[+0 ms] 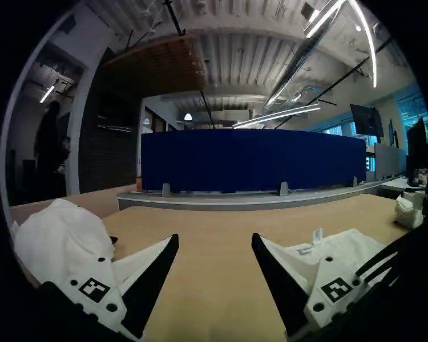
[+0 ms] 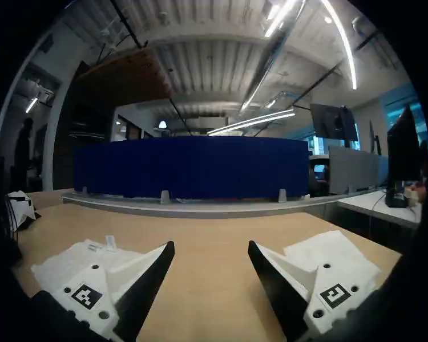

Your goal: Fold towel

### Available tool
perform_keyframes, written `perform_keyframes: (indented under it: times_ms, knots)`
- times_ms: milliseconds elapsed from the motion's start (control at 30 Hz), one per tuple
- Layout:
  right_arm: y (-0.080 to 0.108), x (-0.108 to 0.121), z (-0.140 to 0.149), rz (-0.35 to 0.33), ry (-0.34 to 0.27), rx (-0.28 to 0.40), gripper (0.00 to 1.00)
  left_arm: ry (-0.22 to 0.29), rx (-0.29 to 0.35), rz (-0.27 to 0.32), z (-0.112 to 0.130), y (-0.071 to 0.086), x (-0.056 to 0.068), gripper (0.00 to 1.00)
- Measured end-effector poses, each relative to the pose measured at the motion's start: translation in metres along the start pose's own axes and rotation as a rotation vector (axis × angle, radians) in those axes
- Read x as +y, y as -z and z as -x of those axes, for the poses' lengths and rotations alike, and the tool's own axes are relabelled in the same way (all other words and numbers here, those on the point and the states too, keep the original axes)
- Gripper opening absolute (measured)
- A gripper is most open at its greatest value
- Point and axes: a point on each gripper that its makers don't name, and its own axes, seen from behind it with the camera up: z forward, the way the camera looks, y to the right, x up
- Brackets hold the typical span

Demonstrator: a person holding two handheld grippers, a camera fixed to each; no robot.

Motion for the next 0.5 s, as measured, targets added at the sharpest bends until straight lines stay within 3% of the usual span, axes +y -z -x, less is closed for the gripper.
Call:
perform_keyframes:
  times_ms: [500]
  knots:
    - [0.0014, 0.0000, -0.0006, 0.000, 0.000, 0.000, 1.00, -0.001, -0.001, 0.001, 0.0002, 0.0014, -0.0011, 0.94]
